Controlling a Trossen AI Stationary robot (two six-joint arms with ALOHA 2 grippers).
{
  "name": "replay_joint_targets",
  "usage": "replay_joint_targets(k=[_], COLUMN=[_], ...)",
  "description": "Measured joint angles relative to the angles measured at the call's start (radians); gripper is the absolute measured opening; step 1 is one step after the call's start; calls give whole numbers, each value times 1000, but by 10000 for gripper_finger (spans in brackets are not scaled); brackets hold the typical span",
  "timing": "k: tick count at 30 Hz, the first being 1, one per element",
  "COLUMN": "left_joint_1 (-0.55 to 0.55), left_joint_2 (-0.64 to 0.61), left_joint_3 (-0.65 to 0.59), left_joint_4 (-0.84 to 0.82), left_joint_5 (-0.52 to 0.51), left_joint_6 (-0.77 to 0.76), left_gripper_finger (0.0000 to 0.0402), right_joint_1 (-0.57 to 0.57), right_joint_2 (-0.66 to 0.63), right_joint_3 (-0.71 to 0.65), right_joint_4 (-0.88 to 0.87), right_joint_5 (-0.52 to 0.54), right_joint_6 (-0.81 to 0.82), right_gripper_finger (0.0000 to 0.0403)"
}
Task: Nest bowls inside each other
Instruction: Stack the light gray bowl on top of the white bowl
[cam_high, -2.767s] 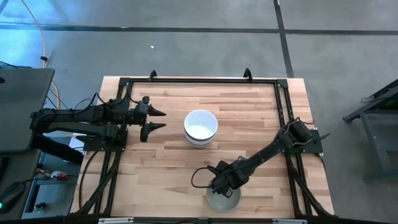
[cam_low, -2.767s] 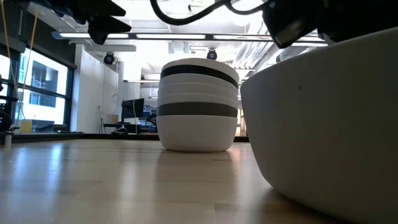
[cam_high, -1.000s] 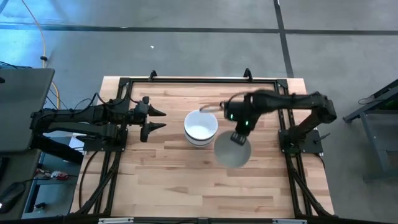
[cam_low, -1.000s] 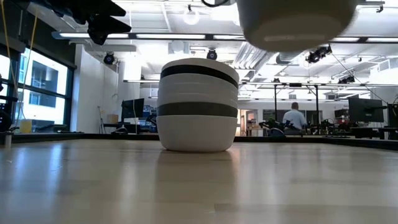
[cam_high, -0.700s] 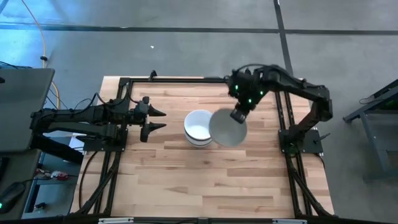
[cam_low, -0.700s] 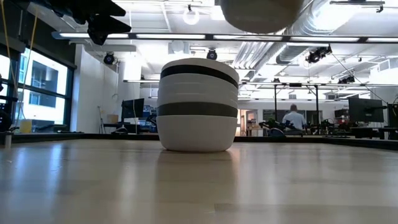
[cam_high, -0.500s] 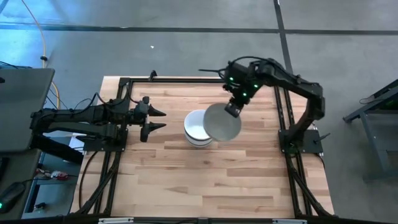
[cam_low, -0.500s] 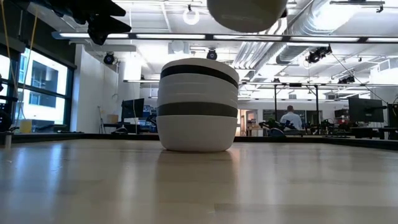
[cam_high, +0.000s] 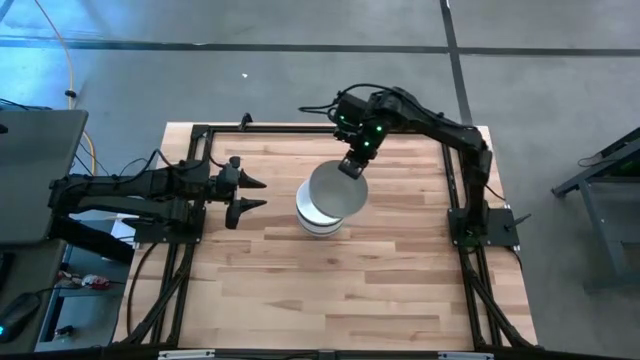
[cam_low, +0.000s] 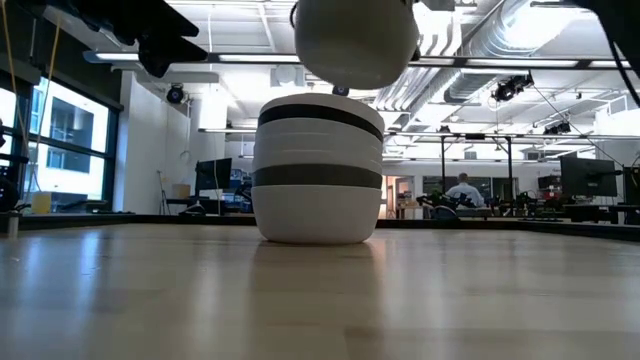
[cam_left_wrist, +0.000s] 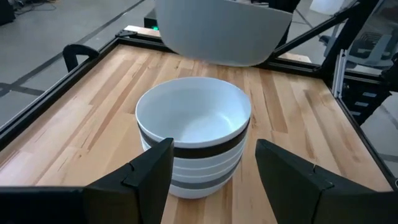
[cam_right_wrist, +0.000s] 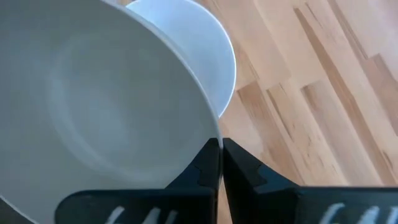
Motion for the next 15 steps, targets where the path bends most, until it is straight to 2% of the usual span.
replay_joint_targets(k=[15], left_joint_1=[0], left_joint_2=[0], left_joint_3=[0], left_joint_4=[-4], left_joint_5=[-2], left_joint_6=[8], left_gripper_finger=[216], right_joint_1=[-18], right_joint_2=[110], right_joint_3=[26], right_joint_4=[1], right_joint_5=[7], right_joint_6=[-31], right_gripper_finger=[0])
